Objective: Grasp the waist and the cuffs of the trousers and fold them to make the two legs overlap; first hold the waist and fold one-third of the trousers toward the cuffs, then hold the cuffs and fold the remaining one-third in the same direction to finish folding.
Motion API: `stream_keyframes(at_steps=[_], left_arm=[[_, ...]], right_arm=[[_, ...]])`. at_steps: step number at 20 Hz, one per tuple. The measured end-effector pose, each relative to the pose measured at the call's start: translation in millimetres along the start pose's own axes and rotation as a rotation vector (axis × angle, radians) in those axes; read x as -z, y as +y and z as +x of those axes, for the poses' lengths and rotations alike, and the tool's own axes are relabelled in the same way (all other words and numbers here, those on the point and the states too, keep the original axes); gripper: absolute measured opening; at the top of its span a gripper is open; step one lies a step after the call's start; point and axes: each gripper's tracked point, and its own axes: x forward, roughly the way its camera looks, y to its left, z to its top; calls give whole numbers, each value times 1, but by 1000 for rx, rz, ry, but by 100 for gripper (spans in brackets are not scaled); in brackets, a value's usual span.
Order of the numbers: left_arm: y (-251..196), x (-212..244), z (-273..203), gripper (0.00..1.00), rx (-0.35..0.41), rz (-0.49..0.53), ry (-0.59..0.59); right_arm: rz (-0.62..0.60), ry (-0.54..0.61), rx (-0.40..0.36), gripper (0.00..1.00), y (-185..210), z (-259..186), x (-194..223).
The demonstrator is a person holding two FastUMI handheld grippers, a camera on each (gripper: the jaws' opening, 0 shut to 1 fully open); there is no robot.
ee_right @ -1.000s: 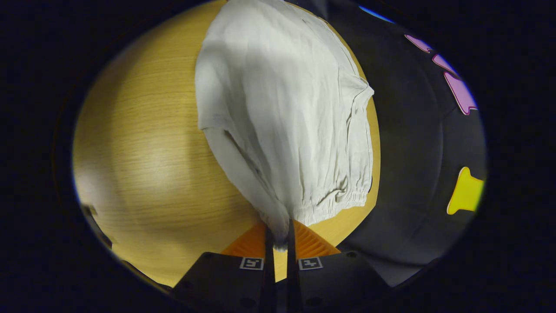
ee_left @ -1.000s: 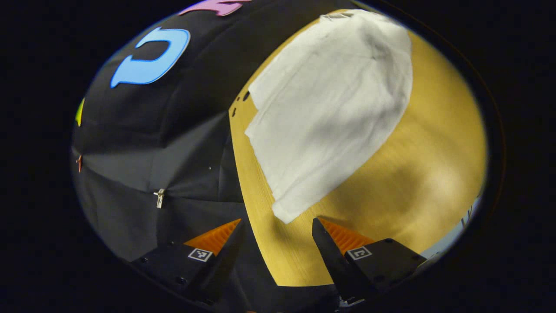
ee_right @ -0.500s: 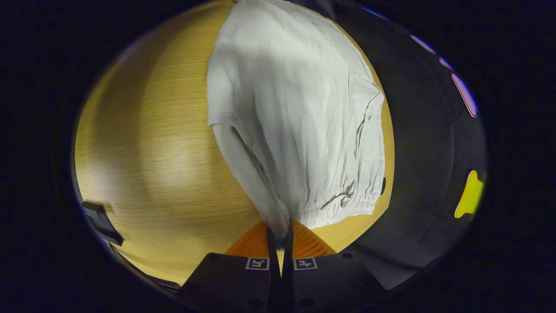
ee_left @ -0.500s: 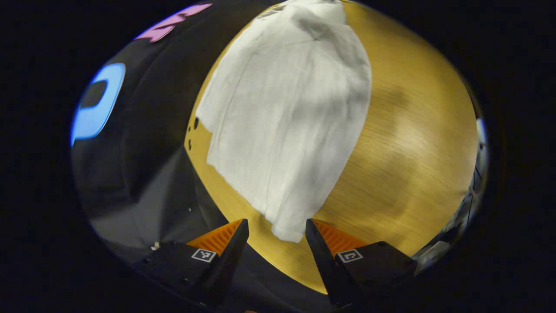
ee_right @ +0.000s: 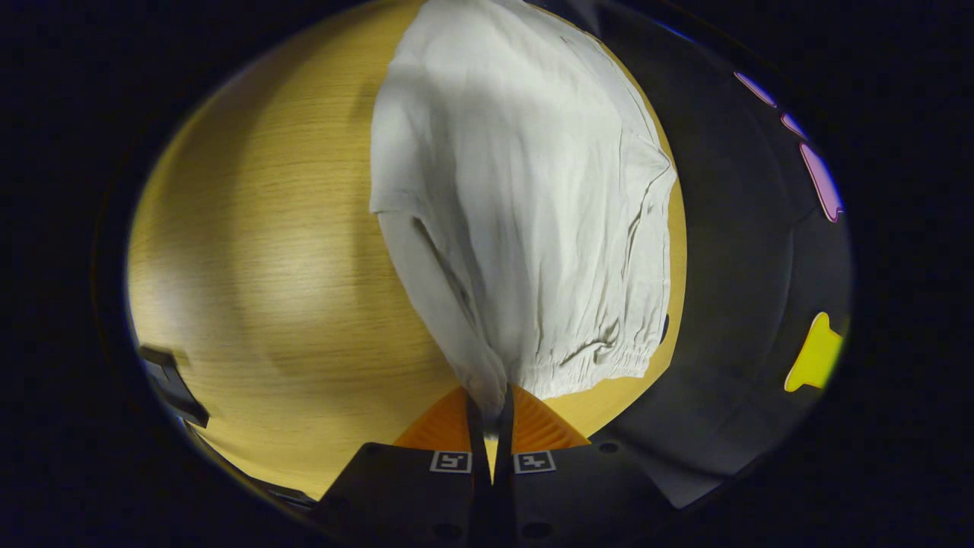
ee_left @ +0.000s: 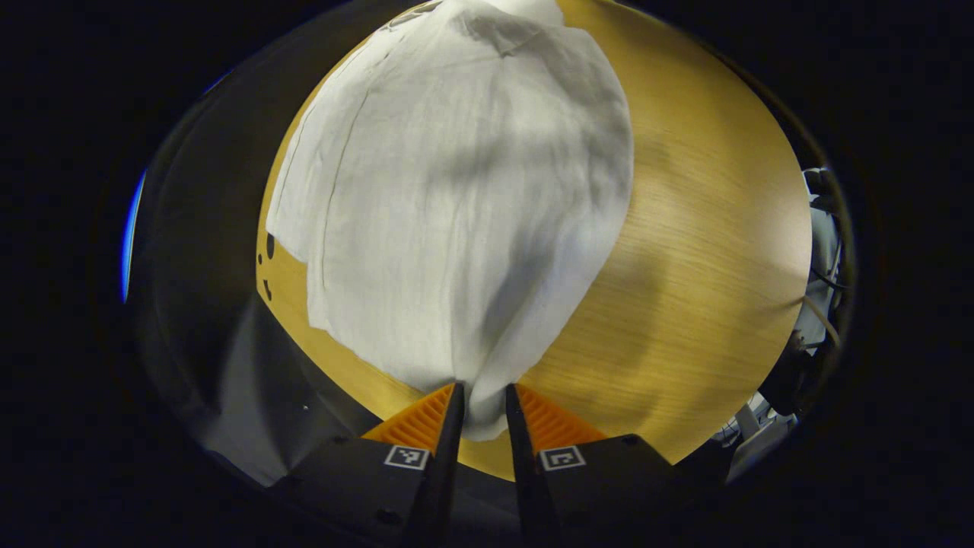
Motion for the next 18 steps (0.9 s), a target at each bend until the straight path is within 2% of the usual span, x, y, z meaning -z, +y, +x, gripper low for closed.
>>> stream_keyframes(at_steps=[2, 5, 6, 8, 12, 16, 18], left_arm=[[-2, 3, 0, 28, -5, -5, 8], [-6, 3, 1, 17, -15, -23, 12], [-4, 3, 2, 10, -40, -29, 16], [-3, 4, 3, 6, -79, -50, 20], [-1, -4, -3, 6, -76, -87, 11], [16, -16, -25, 5, -134, -172, -67], [42, -30, -44, 6, -197, -193, -123]], right_arm=[[-6, -13, 4, 5, -1, 1, 0], [-19, -21, 13, 5, -1, 0, 1], [-19, -18, 15, 5, -1, 2, 1], [-16, -11, 21, 5, -3, 4, 5], [33, -10, 49, 5, -13, -2, 8], [120, -12, 145, 5, -32, -12, 13], [187, -43, 209, 5, -48, -21, 9]])
